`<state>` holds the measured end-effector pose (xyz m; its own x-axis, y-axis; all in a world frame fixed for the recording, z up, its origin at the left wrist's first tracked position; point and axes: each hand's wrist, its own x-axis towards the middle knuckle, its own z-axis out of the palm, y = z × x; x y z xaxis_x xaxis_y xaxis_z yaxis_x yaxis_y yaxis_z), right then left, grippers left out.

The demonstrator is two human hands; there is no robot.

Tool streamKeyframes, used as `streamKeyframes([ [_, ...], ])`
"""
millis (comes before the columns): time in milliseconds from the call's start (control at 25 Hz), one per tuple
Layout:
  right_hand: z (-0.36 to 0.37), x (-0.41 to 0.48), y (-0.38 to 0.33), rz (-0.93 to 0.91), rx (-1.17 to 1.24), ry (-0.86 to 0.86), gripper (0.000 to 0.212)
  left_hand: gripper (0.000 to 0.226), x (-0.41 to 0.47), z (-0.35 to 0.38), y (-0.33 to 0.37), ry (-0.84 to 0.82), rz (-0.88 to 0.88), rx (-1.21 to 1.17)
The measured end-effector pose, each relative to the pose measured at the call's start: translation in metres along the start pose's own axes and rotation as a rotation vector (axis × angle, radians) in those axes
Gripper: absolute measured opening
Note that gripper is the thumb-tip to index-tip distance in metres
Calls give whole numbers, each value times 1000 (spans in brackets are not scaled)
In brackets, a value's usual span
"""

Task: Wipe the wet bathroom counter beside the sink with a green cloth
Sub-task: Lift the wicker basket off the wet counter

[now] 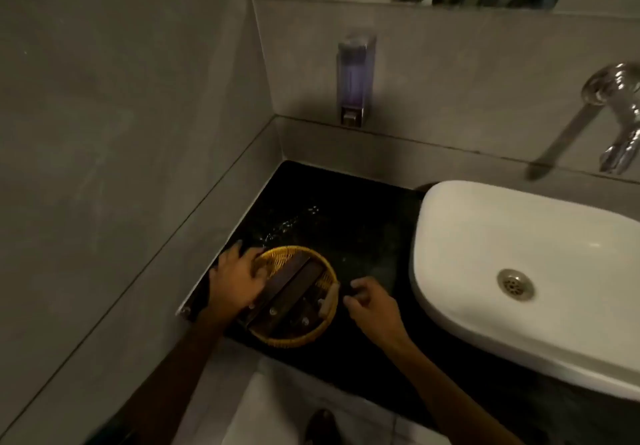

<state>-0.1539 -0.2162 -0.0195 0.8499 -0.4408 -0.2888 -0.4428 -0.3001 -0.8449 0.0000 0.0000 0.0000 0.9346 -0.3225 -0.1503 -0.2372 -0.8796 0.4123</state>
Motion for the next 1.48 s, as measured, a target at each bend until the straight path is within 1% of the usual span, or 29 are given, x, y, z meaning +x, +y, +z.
streamKeyframes([
  [40, 12, 3, 2, 78, 48, -57, 35, 49, 3, 0, -15, 6, -51, -62],
  [120, 27, 6, 1, 132, 108, -96, 44, 48, 7, 4, -36, 18, -119, -182],
  [240, 36, 8, 2, 161, 188, -80, 48, 48, 7, 9, -45, -12, -108, -279],
  [320, 38, 9, -1, 176, 247, -75, 47, 51, 8, 10, -41, 20, -110, -319],
  [480, 36, -1, 1, 224, 380, 51, 47, 42, -1, 7, -30, 46, -128, -459],
  [560, 22, -16, 12, 238, 362, 84, 48, 39, -13, 10, -22, -6, -122, -501],
  [680, -16, -48, 37, 250, 350, 152, 46, 49, -42, 28, 0, -152, -90, -548],
  [760, -44, -71, 54, 265, 345, 214, 42, 50, -69, 48, 20, -226, -58, -590],
  [840, -69, -92, 74, 277, 297, 237, 40, 48, -94, 71, 41, -266, -25, -611],
  [1000, -94, -111, 102, 273, 196, 240, 43, 46, -119, 96, 71, -299, -38, -648],
  [1080, -107, -114, 112, 252, 181, 182, 47, 44, -127, 101, 86, -235, -38, -562],
  [1160, -126, -118, 120, 217, 136, 122, 44, 44, -131, 99, 101, -84, -31, -396],
  [1240, -156, -125, 128, 168, 114, 127, 29, 41, -132, 94, 129, 68, 27, -305],
  [1320, -196, -135, 139, 134, 115, 179, 14, 37, -131, 96, 179, 132, 151, -278],
  [1400, -246, -146, 153, 123, 134, 309, 8, 33, -134, 109, 247, 135, 319, -268],
  [1480, -302, -160, 175, 141, 174, 468, 2, 32, -143, 129, 322, 93, 523, -307],
])
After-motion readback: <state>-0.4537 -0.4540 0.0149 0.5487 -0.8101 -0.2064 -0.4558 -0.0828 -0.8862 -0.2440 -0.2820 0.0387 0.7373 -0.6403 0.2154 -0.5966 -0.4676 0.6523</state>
